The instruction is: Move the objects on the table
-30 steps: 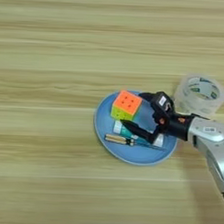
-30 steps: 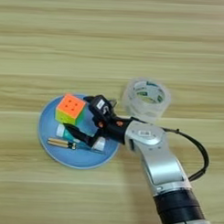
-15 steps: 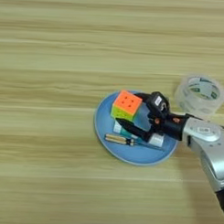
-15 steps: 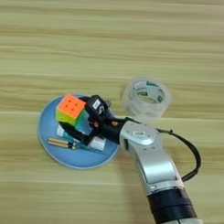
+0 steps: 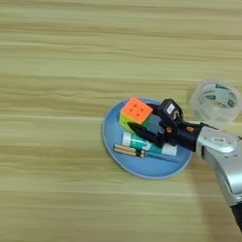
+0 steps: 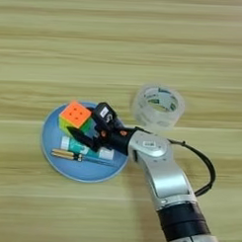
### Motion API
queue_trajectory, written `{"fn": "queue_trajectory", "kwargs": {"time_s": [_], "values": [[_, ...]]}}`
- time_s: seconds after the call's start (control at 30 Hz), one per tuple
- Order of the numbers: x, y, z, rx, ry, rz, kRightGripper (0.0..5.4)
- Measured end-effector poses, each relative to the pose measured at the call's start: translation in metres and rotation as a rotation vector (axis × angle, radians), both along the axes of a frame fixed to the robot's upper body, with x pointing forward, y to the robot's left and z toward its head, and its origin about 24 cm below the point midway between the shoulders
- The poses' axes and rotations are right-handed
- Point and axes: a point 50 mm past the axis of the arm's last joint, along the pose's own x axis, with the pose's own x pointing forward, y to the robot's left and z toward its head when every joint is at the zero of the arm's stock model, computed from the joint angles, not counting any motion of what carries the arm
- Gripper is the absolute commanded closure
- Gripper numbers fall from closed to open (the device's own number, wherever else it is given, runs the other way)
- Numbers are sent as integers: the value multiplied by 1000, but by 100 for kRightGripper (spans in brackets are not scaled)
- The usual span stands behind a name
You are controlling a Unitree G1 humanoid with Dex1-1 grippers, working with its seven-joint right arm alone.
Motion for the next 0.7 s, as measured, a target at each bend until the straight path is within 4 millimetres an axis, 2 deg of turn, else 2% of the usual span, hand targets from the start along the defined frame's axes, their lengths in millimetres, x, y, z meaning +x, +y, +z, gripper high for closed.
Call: {"fn": "queue_trajectory", "kwargs": {"time_s": [0.3,0.57,0.7], "values": [[2,-1,3,34,-12,-23,207],[17,-3,33,172,-143,-119,207],[28,-12,40,206,-194,-240,207]]}}
